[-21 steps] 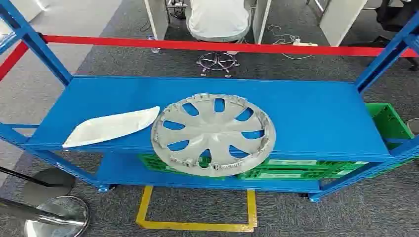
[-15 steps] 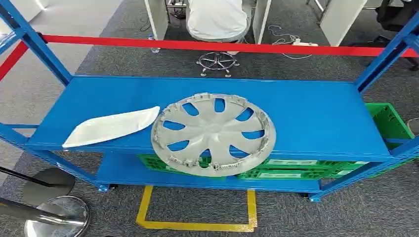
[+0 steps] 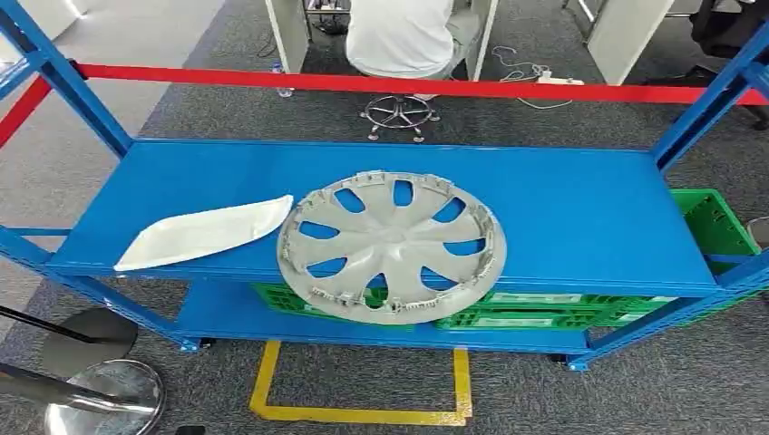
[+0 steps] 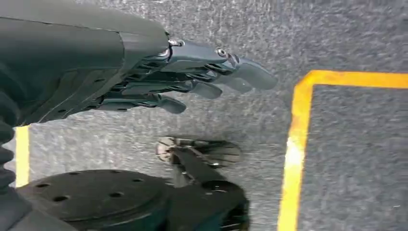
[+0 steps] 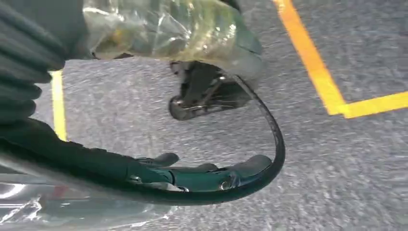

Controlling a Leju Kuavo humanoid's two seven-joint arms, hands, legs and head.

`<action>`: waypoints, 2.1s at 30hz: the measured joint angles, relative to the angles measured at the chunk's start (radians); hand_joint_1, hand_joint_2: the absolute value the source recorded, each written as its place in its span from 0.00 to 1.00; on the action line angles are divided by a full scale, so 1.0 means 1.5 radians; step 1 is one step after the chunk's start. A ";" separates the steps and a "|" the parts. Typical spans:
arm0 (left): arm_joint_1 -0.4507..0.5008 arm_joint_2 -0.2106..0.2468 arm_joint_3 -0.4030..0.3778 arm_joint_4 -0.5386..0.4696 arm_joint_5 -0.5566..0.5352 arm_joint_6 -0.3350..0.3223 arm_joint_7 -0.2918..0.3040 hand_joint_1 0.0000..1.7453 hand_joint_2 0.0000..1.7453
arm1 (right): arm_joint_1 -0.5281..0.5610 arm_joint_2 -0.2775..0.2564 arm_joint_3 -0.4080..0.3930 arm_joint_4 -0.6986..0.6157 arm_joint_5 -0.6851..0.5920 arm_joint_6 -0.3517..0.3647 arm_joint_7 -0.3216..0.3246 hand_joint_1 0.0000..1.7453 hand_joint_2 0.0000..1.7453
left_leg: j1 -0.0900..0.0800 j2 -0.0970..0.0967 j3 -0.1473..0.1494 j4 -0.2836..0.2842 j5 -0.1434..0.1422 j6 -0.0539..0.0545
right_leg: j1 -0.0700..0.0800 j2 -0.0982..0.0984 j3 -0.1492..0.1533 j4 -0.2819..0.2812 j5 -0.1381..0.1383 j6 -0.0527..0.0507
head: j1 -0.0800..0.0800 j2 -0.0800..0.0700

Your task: Take the parts from the cabinet and place them on the table.

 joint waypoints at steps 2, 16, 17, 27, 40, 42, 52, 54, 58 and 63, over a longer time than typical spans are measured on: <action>-0.006 0.000 -0.021 0.007 0.033 0.002 -0.017 0.00 1.00 | -0.004 0.000 0.005 0.007 -0.014 -0.002 -0.016 0.00 0.00 | 0.000 0.000 0.000 0.000 0.000 0.000 | 0.000 0.000 0.000 0.000 0.000 0.000 | 0.000 0.000; -0.042 -0.001 -0.169 0.058 0.302 0.014 -0.151 0.00 1.00 | -0.030 0.000 0.036 0.052 -0.127 -0.018 -0.149 0.00 0.00 | 0.000 0.000 0.000 0.000 0.000 0.000 | 0.000 0.000 0.002 0.000 0.000 0.000 | 0.000 0.000; -0.044 -0.001 -0.176 0.061 0.311 0.016 -0.152 0.00 1.00 | -0.031 0.000 0.039 0.055 -0.131 -0.020 -0.153 0.00 0.00 | 0.000 0.000 0.000 0.000 0.000 0.000 | 0.000 0.000 0.003 0.000 0.000 0.000 | 0.000 0.000; -0.051 0.001 -0.200 0.071 0.331 0.010 -0.160 0.00 1.00 | -0.035 0.000 0.048 0.066 -0.132 -0.034 -0.157 0.00 0.00 | 0.000 0.000 0.000 0.000 0.000 0.000 | 0.000 0.000 0.004 0.000 0.000 0.000 | 0.000 0.000; 0.052 -0.030 0.374 -0.435 -0.718 0.042 -0.162 0.00 1.00 | -0.035 0.004 0.097 0.081 -0.104 -0.046 -0.090 0.00 0.00 | -0.001 0.001 0.001 0.000 0.000 0.000 | -0.001 0.002 0.007 0.000 0.000 0.000 | 0.000 0.000; 0.068 -0.038 0.414 -0.536 -0.757 0.039 -0.161 0.00 1.00 | -0.036 0.004 0.108 0.082 -0.099 -0.048 -0.079 0.00 0.00 | -0.001 0.001 0.001 0.000 0.000 0.000 | -0.001 0.002 0.008 0.000 0.000 0.000 | -0.001 0.000; 0.130 -0.034 0.406 -0.852 -0.841 0.142 -0.147 0.00 1.00 | -0.041 0.004 0.147 0.085 -0.097 -0.057 -0.045 0.00 0.00 | -0.001 0.001 0.001 0.000 0.000 0.000 | -0.001 0.001 0.005 0.000 0.000 0.000 | 0.000 0.000; 0.137 -0.026 0.392 -0.886 -0.863 0.158 -0.136 0.00 1.00 | -0.042 0.004 0.151 0.085 -0.098 -0.058 -0.041 0.00 0.00 | -0.001 0.001 0.002 0.000 0.000 0.000 | -0.001 0.001 0.005 0.000 0.000 0.000 | 0.000 0.000; 0.146 0.003 0.352 -0.933 -0.958 0.181 -0.069 0.00 1.00 | -0.043 0.004 0.161 0.085 -0.100 -0.063 -0.029 0.00 0.00 | -0.001 0.001 0.002 0.000 0.000 0.000 | -0.001 0.001 0.005 0.000 0.000 0.000 | 0.000 0.000; 0.142 0.031 0.304 -0.950 -1.064 0.191 0.071 0.00 1.00 | -0.043 0.004 0.167 0.085 -0.107 -0.067 -0.017 0.00 0.00 | -0.001 0.001 0.002 0.000 0.000 0.000 | -0.001 0.002 0.007 0.000 0.000 0.000 | 0.000 0.000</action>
